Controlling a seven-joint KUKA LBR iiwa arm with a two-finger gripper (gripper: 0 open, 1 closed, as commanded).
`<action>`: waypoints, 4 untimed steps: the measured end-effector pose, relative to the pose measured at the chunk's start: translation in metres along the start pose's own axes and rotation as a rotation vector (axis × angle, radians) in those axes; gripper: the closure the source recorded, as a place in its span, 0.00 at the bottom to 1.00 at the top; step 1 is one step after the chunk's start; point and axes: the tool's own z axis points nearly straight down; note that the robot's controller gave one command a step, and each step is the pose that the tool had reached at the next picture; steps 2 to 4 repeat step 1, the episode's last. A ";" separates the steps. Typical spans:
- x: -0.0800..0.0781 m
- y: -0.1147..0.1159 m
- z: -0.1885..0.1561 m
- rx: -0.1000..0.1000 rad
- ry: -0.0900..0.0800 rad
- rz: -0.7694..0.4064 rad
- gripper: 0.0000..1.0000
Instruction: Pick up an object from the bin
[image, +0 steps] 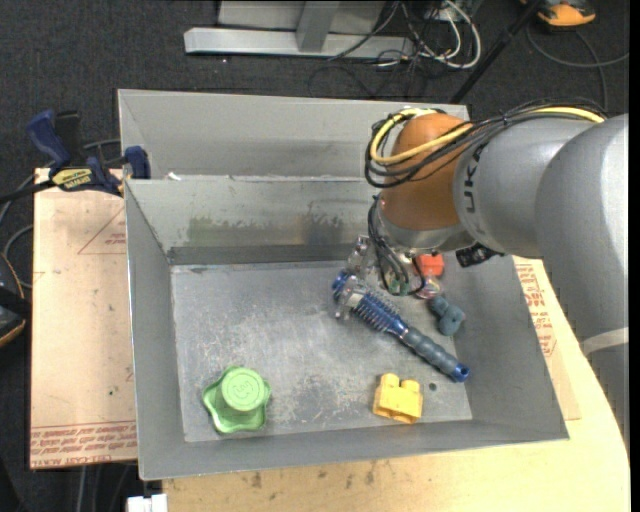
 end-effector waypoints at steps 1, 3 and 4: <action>0.008 0.013 -0.139 0.003 0.002 0.016 1.00; 0.008 0.013 -0.139 0.003 0.002 0.016 1.00; 0.008 0.013 -0.139 0.003 0.002 0.016 1.00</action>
Offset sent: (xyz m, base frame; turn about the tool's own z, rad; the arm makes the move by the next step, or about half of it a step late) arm -0.0078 0.0127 0.1345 0.0188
